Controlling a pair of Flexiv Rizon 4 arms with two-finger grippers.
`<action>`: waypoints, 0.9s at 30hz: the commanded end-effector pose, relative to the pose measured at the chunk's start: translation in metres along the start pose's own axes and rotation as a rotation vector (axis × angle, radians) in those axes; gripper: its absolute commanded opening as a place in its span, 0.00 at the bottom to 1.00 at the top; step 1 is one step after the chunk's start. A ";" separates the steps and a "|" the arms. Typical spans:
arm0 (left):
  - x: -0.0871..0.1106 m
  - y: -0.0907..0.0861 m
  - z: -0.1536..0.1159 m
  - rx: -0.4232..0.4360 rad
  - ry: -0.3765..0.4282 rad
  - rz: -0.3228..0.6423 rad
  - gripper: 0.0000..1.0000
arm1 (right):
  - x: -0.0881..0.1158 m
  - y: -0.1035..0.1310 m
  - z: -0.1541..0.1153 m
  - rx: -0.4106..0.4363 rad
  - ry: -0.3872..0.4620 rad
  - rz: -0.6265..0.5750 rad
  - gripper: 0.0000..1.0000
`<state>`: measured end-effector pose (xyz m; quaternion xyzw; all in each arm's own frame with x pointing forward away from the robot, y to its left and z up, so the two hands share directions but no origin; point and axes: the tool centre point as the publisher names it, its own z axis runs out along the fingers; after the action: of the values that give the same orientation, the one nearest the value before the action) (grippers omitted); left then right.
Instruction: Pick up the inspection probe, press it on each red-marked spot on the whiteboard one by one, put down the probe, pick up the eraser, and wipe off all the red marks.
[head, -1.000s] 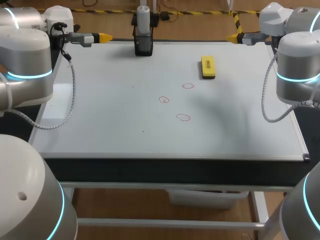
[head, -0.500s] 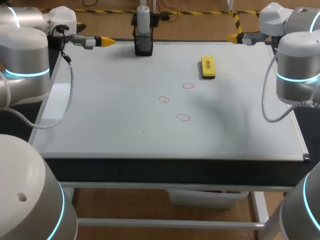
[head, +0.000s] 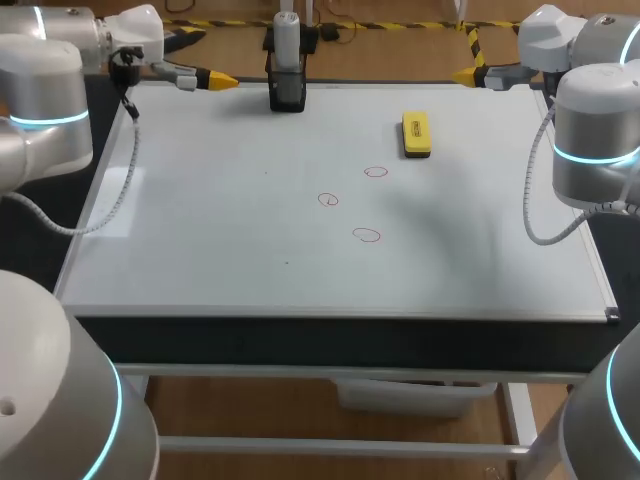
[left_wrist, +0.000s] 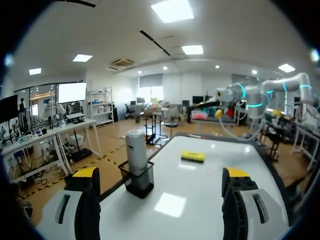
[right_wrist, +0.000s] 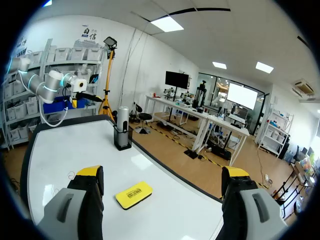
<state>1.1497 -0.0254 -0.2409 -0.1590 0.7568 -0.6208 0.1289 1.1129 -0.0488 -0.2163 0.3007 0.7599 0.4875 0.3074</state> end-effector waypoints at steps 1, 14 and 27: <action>-0.033 0.018 0.030 0.062 0.210 -0.009 1.00 | -0.001 0.000 0.000 0.001 0.001 0.000 1.00; -0.077 0.017 0.092 0.093 0.351 0.000 1.00 | -0.001 0.000 0.000 0.001 0.001 0.000 1.00; -0.094 0.010 0.135 0.110 0.440 0.017 1.00 | -0.001 0.000 0.000 0.001 0.001 0.000 1.00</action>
<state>1.2667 -0.1009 -0.2692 -0.1101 0.7316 -0.6671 0.0877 1.1129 -0.0488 -0.2163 0.3007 0.7599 0.4874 0.3075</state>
